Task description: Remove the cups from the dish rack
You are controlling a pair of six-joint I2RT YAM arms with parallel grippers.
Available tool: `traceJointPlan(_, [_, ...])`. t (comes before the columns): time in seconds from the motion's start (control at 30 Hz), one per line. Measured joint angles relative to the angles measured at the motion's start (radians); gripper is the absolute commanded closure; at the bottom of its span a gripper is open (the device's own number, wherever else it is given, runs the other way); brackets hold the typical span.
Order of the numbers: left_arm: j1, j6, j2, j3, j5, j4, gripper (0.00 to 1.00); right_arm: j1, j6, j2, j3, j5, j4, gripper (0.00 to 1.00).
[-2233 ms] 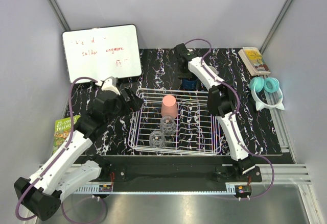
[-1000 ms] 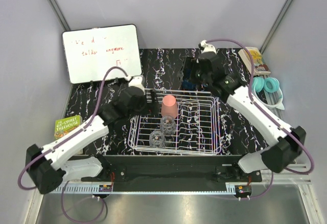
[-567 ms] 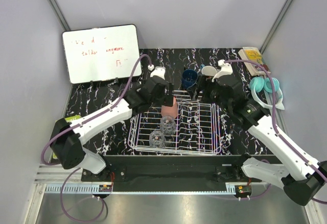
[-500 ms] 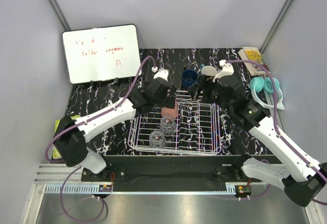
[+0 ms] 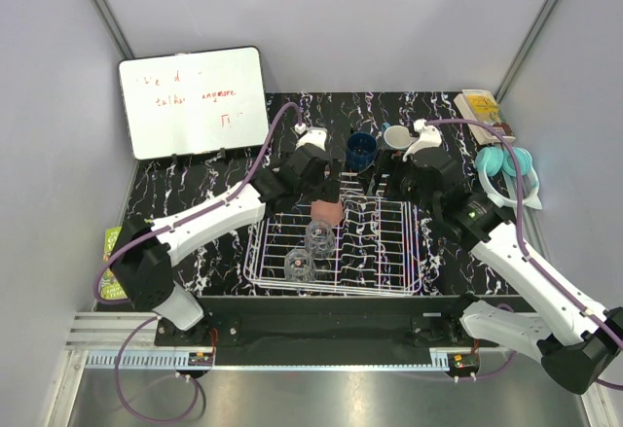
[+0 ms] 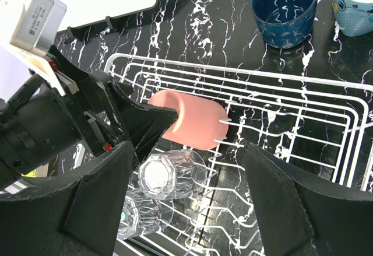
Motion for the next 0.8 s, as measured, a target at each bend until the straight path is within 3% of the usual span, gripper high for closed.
traceJointPlan(0.5, [-0.019,0.0,0.004,0.003,0.006,0.021,0.01,0.0,0.004,0.001,-0.016,0.0,0.0,0.15])
traceJointPlan(0.73, [-0.019,-0.005,0.088,0.005,0.022,0.041,0.01,0.0,0.004,0.003,-0.02,0.0,0.003,0.15])
traceJointPlan(0.8, [-0.019,-0.005,0.111,0.005,0.03,0.046,0.08,0.0,0.004,0.004,-0.022,0.0,0.002,0.15])
